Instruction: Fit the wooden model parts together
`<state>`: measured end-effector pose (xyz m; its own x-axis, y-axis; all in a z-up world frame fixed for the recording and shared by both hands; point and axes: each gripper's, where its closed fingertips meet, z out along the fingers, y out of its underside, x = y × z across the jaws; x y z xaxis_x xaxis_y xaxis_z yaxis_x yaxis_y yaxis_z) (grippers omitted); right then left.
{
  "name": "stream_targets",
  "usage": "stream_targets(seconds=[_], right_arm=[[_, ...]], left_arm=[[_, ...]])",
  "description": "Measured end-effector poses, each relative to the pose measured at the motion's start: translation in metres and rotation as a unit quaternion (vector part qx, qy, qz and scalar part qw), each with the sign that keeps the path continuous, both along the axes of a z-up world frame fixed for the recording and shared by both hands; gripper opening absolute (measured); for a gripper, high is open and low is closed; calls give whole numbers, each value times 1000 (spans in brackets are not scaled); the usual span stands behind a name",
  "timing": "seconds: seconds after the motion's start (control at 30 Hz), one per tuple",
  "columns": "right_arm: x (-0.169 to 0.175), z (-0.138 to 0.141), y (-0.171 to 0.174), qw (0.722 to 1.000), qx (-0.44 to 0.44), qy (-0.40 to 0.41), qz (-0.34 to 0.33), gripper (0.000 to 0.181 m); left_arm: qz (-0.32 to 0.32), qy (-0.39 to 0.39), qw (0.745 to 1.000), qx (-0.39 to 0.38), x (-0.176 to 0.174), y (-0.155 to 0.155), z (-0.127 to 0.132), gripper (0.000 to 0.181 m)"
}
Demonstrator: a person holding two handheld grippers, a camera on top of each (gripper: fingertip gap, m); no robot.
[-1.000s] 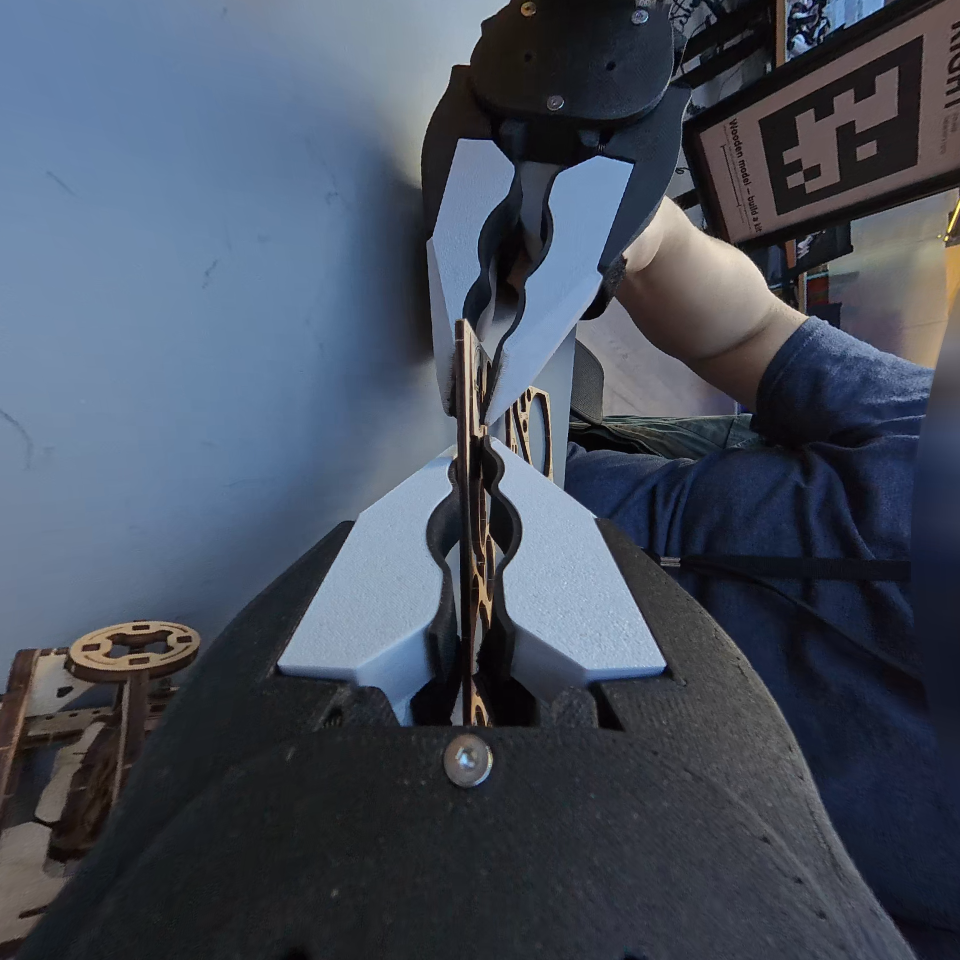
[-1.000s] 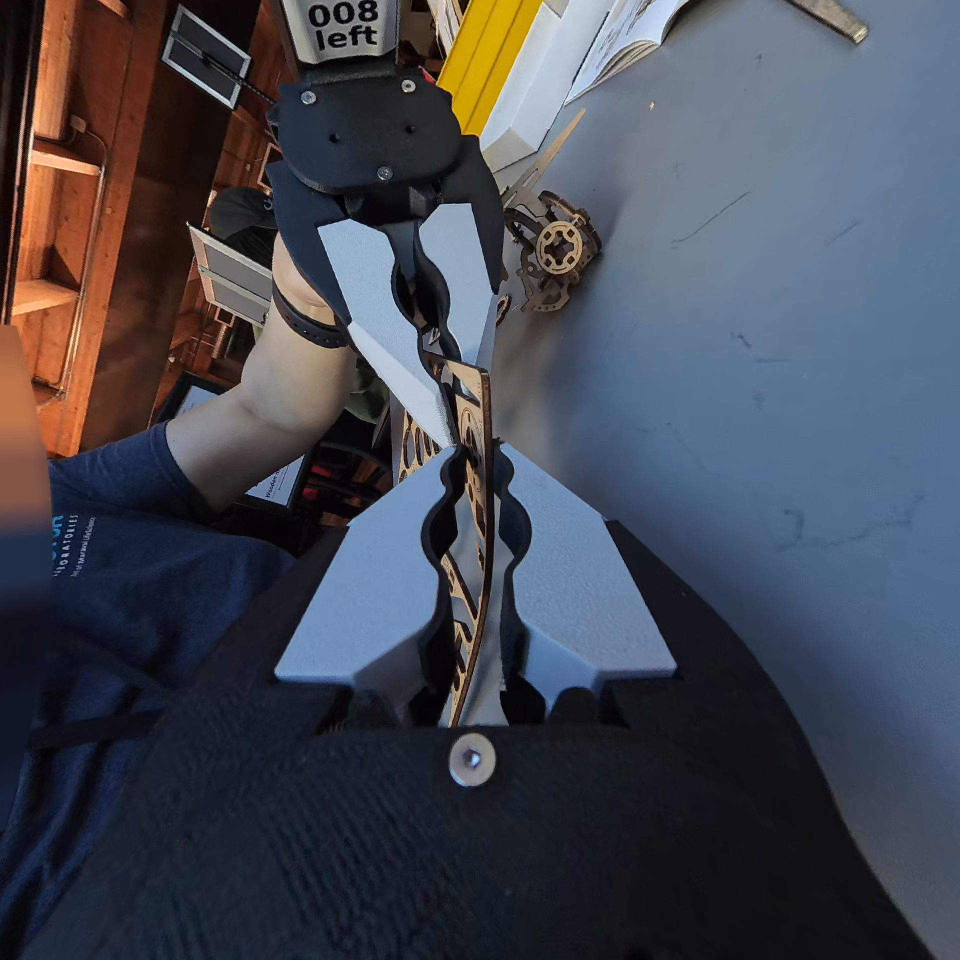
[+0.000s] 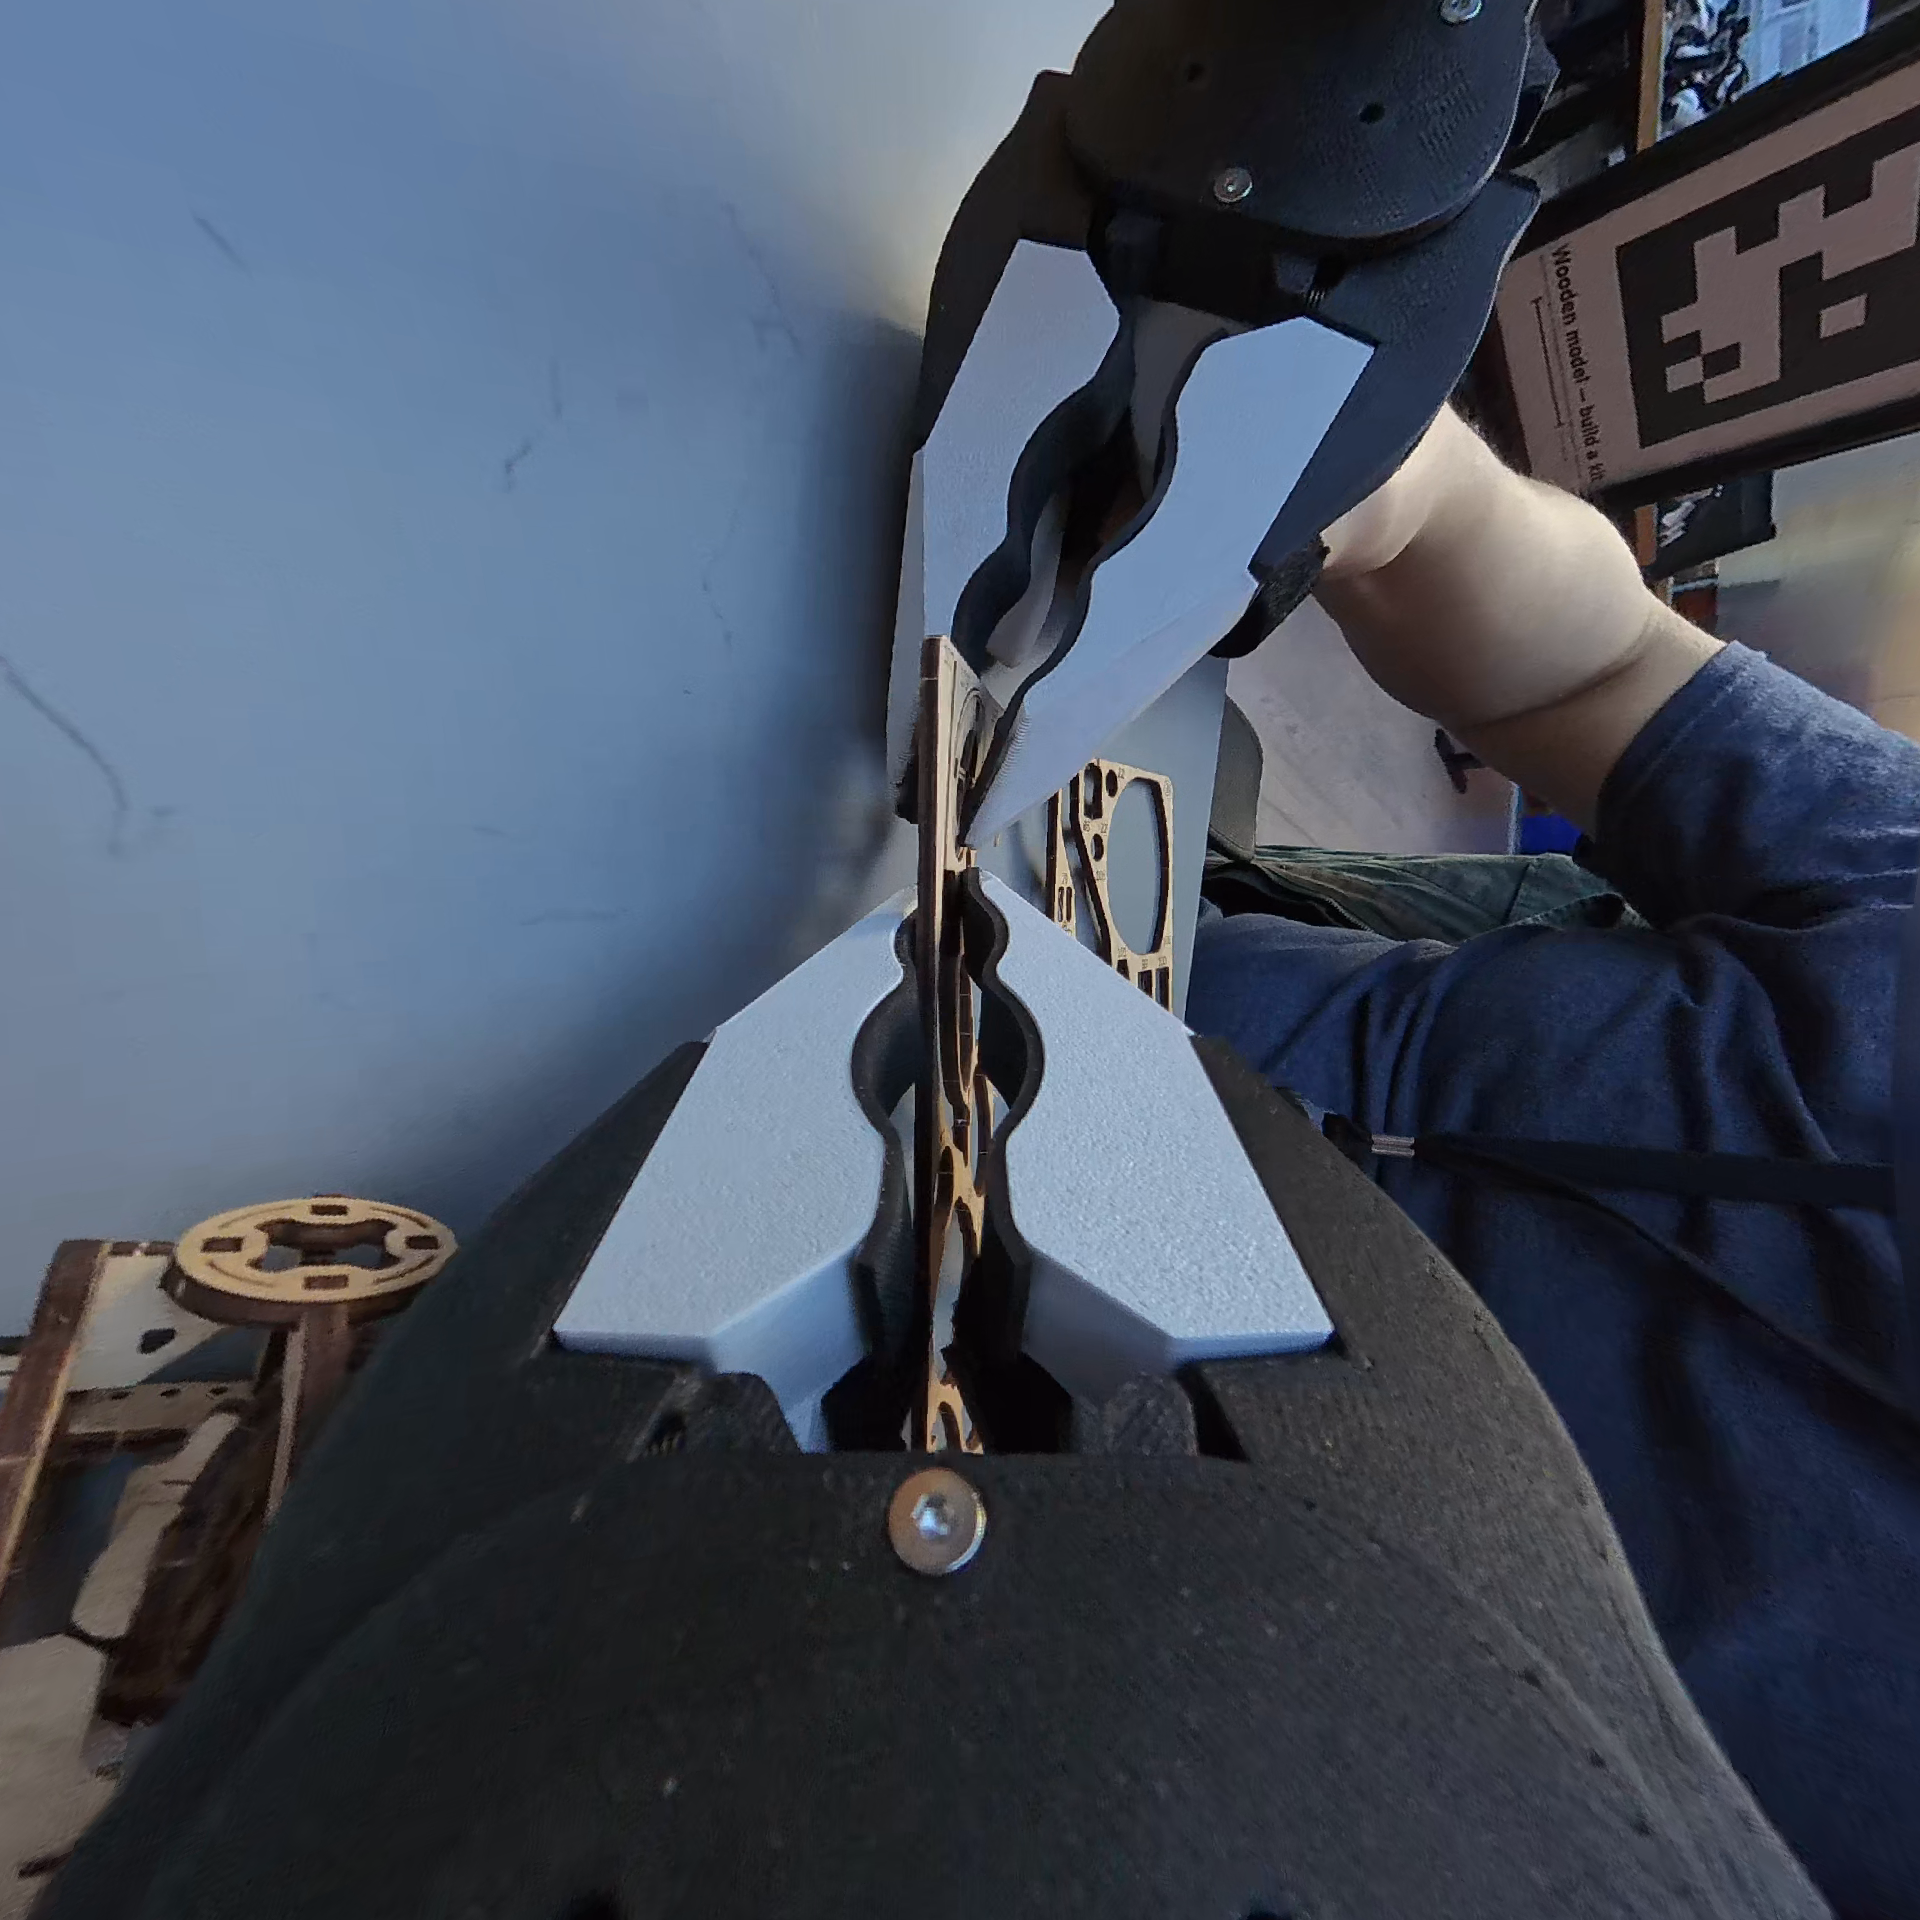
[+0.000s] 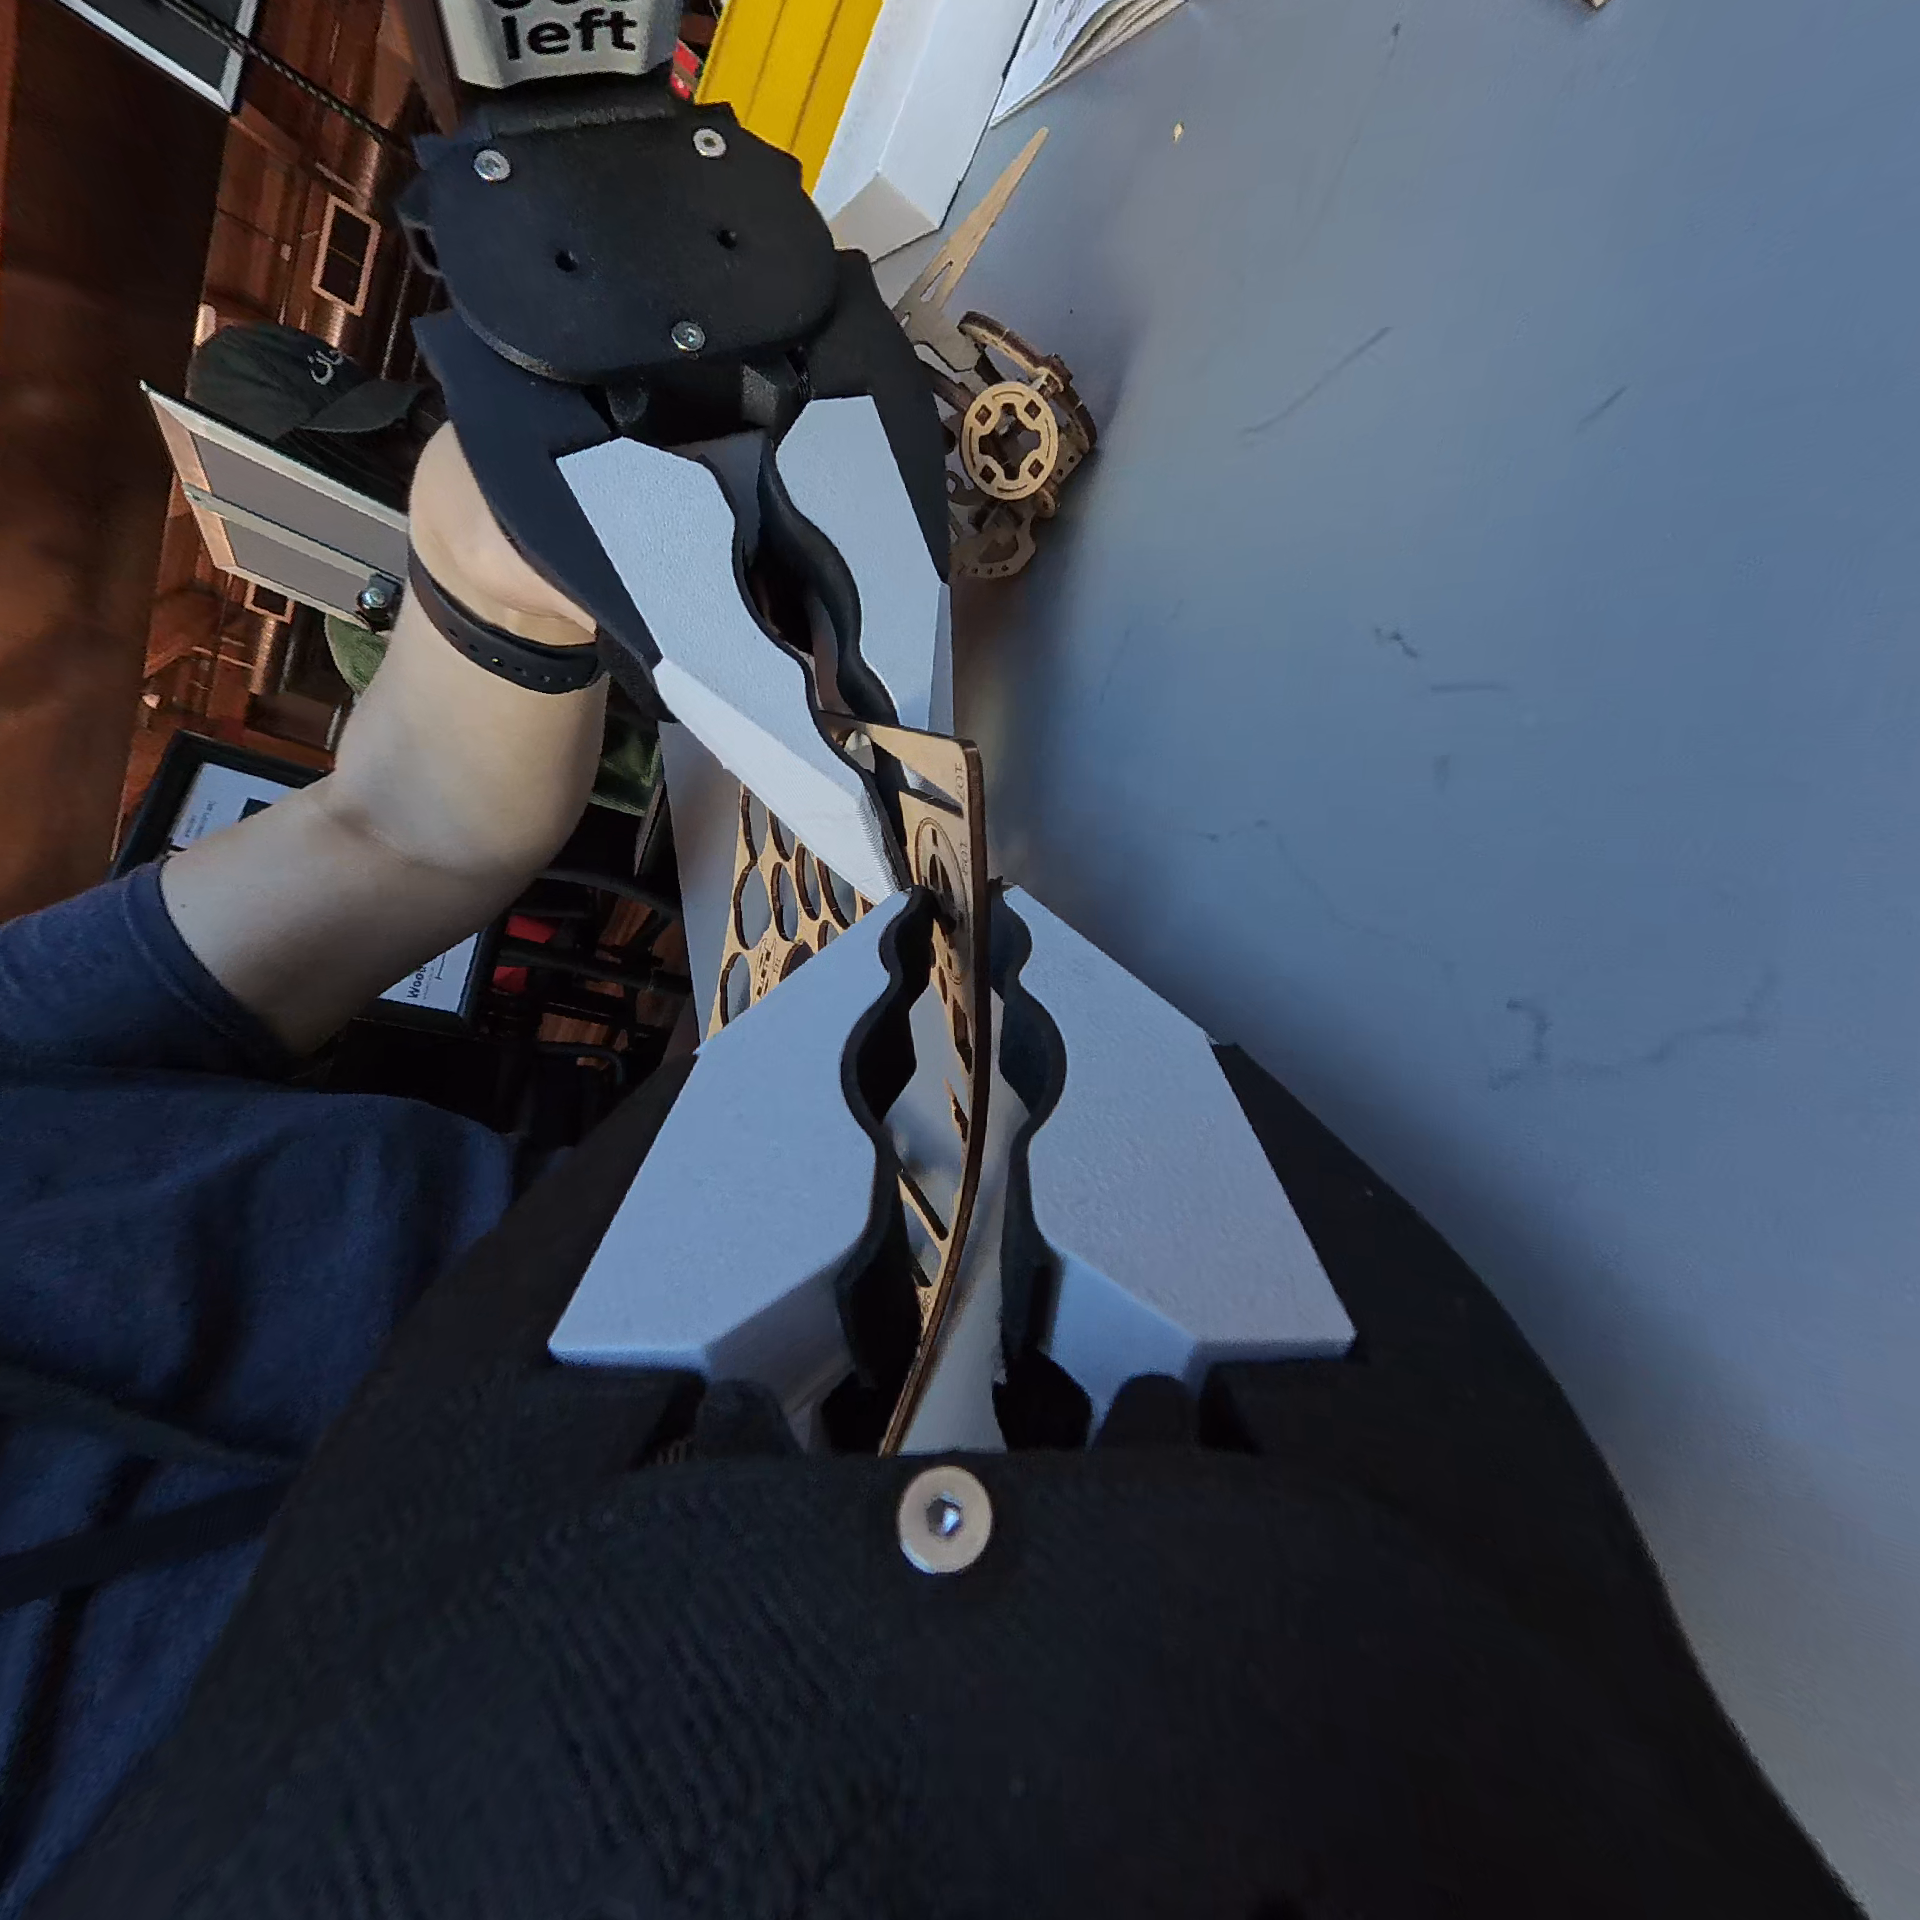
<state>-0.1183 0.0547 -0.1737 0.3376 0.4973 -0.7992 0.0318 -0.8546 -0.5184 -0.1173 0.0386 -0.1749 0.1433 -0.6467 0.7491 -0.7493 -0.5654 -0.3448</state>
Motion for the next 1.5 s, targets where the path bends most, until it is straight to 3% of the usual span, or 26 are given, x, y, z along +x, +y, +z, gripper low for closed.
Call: stream_targets(seconds=[0.23, 0.33, 0.43, 0.67, 0.87, 1.3, 1.5], right_arm=[[8, 17, -6, 998, 19, 56, -1, 5], [7, 19, -12, 997, 1, 68, 36, 2], [10, 21, -10, 996, 5, 74, 49, 2], [12, 20, -14, 995, 7, 70, 70, 2], [13, 22, -3, 996, 2, 79, 36, 8], [13, 26, -8, 994, 12, 91, 52, 1], [12, 21, -7, 996, 9, 72, 49, 1]], left_arm=[[22, -40, 999, -19, 7, -6, 12, 6], [31, -26, 999, 33, 4, 5, 12, 20], [31, -42, 997, 59, 5, 15, 24, 8], [1, -47, 999, 5, 14, 9, 23, 6], [10, -62, 998, -2, 18, 10, 27, 2], [-15, -67, 998, 8, 17, 2, 27, 2], [18, -53, 998, 1, 16, 2, 23, 1]])
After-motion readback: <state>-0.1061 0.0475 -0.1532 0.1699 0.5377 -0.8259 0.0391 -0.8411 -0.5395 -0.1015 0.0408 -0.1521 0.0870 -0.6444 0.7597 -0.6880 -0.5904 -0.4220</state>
